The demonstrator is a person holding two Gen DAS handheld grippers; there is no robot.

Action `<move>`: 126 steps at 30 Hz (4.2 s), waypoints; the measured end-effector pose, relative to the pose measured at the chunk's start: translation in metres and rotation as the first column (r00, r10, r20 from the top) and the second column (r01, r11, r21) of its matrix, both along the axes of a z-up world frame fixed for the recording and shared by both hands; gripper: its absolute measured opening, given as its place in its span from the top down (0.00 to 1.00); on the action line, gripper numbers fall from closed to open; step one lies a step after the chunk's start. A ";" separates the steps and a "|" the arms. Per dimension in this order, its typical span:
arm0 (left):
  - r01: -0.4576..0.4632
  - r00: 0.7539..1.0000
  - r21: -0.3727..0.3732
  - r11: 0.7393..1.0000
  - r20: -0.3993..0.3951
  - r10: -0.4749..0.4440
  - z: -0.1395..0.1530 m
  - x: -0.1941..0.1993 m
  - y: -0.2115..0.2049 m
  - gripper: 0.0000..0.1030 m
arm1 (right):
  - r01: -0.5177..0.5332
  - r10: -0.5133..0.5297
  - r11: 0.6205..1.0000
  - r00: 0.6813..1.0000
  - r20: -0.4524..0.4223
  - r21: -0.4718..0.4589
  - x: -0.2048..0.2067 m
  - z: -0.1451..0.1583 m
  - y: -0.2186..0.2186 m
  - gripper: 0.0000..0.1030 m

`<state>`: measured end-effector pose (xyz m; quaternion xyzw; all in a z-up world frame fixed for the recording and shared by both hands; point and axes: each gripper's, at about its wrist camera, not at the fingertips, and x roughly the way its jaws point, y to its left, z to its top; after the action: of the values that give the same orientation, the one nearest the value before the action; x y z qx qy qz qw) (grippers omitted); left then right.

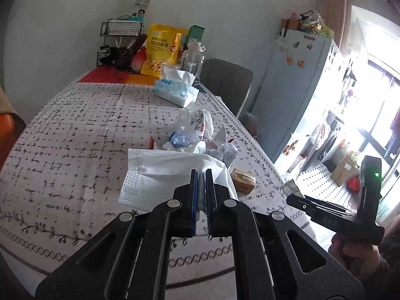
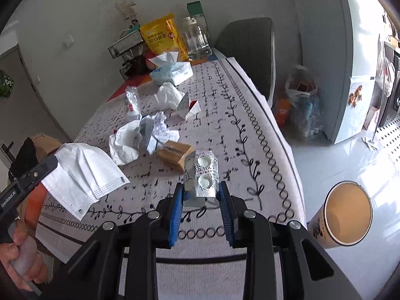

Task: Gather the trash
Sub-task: 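Carry the blister pack and mask packet over the trash bin with both grippers, then open the right gripper then the left gripper to drop both items into the bin, then move both tools back over the table toward the trash pile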

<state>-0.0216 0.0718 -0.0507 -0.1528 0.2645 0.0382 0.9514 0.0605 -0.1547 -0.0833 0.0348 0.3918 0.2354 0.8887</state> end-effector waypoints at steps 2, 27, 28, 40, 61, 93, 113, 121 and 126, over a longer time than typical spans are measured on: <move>0.012 1.000 -0.004 1.000 0.004 -0.012 0.000 0.010 -0.003 0.94 | 0.016 -0.016 1.000 1.000 -0.012 0.012 0.007 0.003 -0.008 0.72; 0.342 0.938 0.024 0.939 -0.058 -0.340 -0.002 0.178 -0.185 0.94 | 0.385 -0.382 0.923 0.921 -0.076 0.026 0.090 -0.054 -0.216 0.72; 0.360 0.932 0.025 0.932 -0.053 -0.359 -0.001 0.185 -0.197 0.94 | 0.391 -0.388 0.920 0.918 -0.081 0.022 0.094 -0.059 -0.223 0.72; 0.489 0.865 0.031 0.872 -0.145 -0.480 -0.029 0.255 -0.299 0.94 | 0.519 -0.513 0.855 0.845 -0.151 0.002 0.120 -0.130 -0.300 0.71; 0.480 0.834 -0.007 0.877 -0.306 -0.459 -0.088 0.307 -0.326 0.94 | 0.572 -0.560 0.819 0.787 -0.258 -0.035 0.165 -0.230 -0.344 0.43; 0.585 0.508 -0.253 0.771 -0.626 -0.591 -0.241 0.346 -0.511 0.40 | 0.776 -0.767 0.629 0.613 -0.193 -0.036 0.038 -0.173 -0.449 0.29; 0.515 0.776 -0.188 0.837 -0.313 -0.548 -0.054 0.289 -0.350 0.06 | 0.719 -0.719 0.695 0.695 -0.023 -0.023 0.025 -0.069 -0.372 0.07; 0.491 0.848 -0.090 0.867 -0.177 -0.499 -0.001 0.249 -0.275 0.06 | 0.613 -0.615 0.788 0.777 0.133 0.061 0.026 -0.005 -0.297 0.07; 0.440 0.894 0.007 0.898 -0.100 -0.437 0.023 0.224 -0.235 0.06 | 0.551 -0.559 0.829 0.813 0.162 0.094 0.031 0.014 -0.250 0.07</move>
<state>0.2020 -0.1631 -0.0274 -0.0732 0.3366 -0.1659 0.9240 0.0911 -0.4044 -0.0690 0.1450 0.2764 -0.0236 0.9497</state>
